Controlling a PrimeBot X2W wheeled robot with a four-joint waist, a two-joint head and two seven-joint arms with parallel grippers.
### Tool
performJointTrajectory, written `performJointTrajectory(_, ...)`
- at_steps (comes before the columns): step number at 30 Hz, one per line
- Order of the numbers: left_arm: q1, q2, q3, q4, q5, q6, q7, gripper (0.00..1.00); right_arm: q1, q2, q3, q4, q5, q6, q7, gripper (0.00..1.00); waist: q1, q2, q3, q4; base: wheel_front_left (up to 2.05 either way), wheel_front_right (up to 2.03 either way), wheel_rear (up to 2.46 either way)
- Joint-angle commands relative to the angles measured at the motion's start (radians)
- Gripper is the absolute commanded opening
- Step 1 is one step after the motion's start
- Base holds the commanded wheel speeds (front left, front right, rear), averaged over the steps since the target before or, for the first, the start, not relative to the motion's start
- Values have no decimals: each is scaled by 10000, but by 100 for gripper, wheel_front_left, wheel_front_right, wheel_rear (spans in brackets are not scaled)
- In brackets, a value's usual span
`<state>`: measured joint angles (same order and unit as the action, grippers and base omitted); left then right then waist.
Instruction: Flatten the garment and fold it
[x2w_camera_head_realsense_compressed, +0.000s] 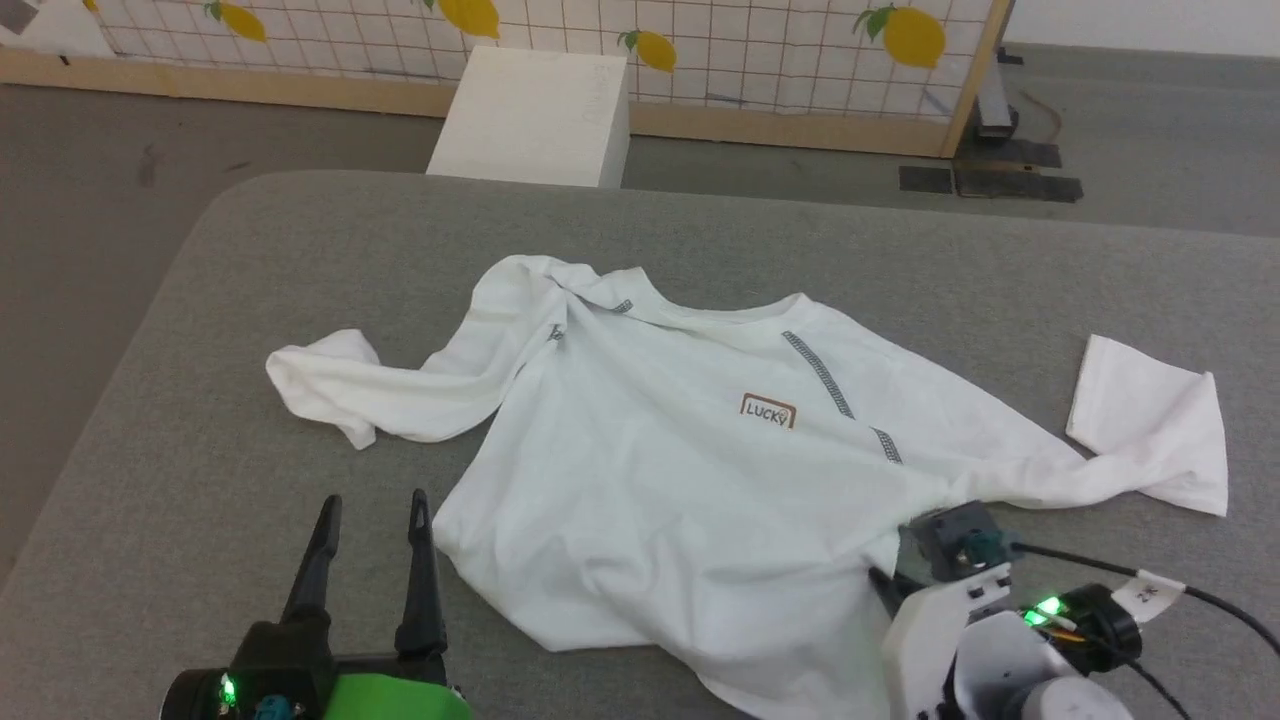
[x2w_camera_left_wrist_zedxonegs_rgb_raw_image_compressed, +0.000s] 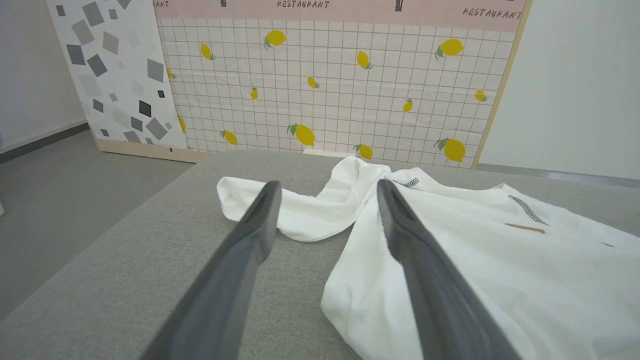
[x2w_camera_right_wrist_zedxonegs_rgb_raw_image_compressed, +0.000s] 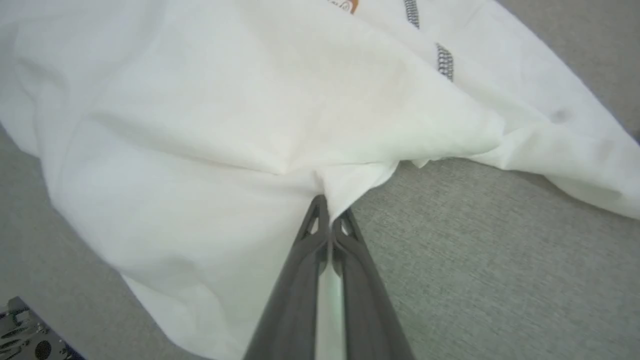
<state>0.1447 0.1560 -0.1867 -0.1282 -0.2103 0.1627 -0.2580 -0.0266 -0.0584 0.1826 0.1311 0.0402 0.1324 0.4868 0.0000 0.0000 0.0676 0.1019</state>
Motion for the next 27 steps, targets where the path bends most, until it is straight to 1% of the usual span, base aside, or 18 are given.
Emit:
performJointTrajectory(1,102,-58,76,-35,85,-45,-37,100,-121,-130,-329,-249,120,-17,-44,0,0,0,89,-300,0,0,0)
performJointTrajectory(6,105,-113,234,-82,51,-112,-37,100,396,-373,-1855,-1368,307,-17,393,0,0,0,280,-826,0,0,0)
performJointTrajectory(11,37,-195,347,-83,40,-198,-38,100,1601,-388,-3694,-2608,627,-17,1210,0,0,0,471,-1254,0,0,0)
performJointTrajectory(13,23,-223,364,-46,33,-254,-38,100,2097,-472,-4422,-2899,548,-17,1427,0,0,0,535,-1398,0,0,0)
performJointTrajectory(15,-20,-237,360,10,54,-309,-38,100,2476,-512,-5059,-2986,468,-17,1528,0,0,0,582,-1482,0,0,0)
performJointTrajectory(17,-57,-256,368,45,65,-347,-38,100,2765,-601,-5467,-2921,293,-17,1498,0,0,0,598,-1521,0,0,0)
performJointTrajectory(19,-78,-249,403,85,68,-374,-38,100,2825,-565,-5726,-2722,227,-17,1330,0,0,0,606,-1565,0,0,0)
performJointTrajectory(22,-102,-208,410,201,87,-410,-38,100,2720,-484,-5744,-2310,15,-17,992,0,0,0,600,-1571,0,0,0)
performJointTrajectory(23,-121,-200,405,239,87,-424,-38,100,2603,-421,-5748,-2152,-38,-17,740,10,0,0,592,-1557,0,0,0)
performJointTrajectory(24,-135,-197,399,269,80,-436,-38,100,2542,-403,-5653,-2025,-130,-17,555,45,0,0,585,-1541,0,0,0)
performJointTrajectory(25,-144,-189,393,308,71,-447,-38,100,2434,-363,-5569,-1892,-200,-17,324,100,0,0,577,-1528,0,0,0)
performJointTrajectory(27,-148,-172,382,353,58,-461,-38,100,2175,-220,-5484,-1722,-94,-17,-2,100,0,0,563,-1511,0,0,0)
